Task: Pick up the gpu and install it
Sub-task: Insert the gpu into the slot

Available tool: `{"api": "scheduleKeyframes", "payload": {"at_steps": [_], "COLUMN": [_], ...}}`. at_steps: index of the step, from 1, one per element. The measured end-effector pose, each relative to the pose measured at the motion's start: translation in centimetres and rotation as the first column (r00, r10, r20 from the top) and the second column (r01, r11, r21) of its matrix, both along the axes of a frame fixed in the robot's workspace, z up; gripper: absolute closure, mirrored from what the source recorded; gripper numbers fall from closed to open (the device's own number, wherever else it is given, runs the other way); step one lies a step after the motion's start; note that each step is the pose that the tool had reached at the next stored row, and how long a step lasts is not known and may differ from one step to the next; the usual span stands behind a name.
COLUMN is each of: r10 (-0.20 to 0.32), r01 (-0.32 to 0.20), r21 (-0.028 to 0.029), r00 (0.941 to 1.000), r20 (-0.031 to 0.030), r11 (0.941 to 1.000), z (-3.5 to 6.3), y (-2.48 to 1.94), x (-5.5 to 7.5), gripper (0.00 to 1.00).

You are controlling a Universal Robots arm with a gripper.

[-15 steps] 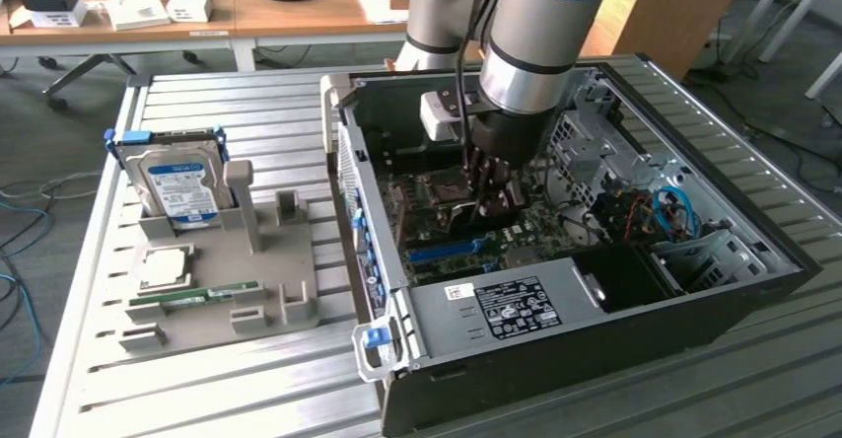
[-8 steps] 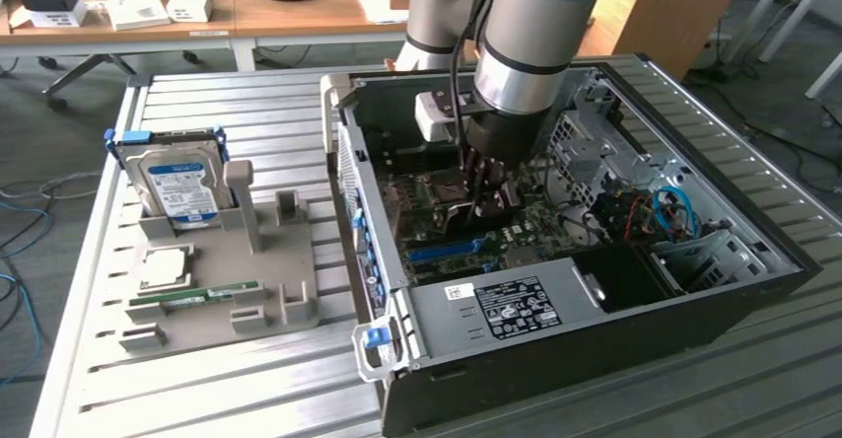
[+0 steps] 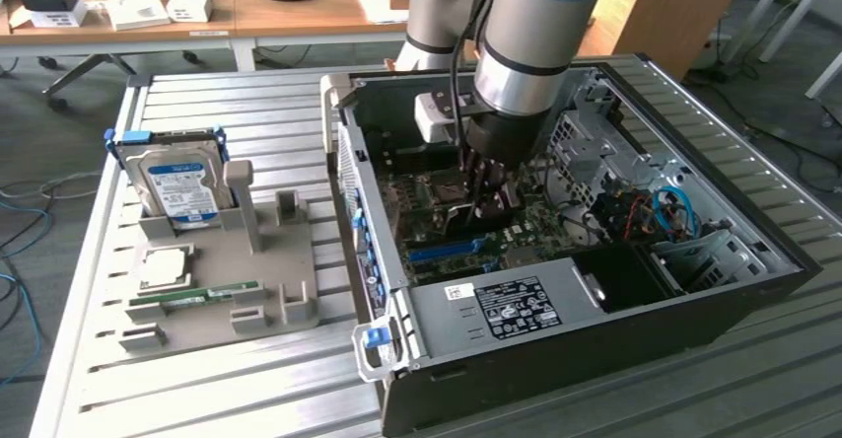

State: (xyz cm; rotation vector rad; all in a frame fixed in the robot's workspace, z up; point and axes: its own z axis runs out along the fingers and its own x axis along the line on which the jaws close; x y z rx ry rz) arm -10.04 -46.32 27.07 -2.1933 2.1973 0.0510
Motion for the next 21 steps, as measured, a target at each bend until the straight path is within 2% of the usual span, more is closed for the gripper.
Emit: {"api": "scheduleKeyframes", "payload": {"at_steps": [21], "r10": [0.000], "r01": [0.000], "r21": [-0.0001], "r00": [1.0000], "r20": [-0.0009], "r11": [1.0000], "z": [-0.29], "y": [-0.05], "x": [-0.35], "gripper": [0.74]}}
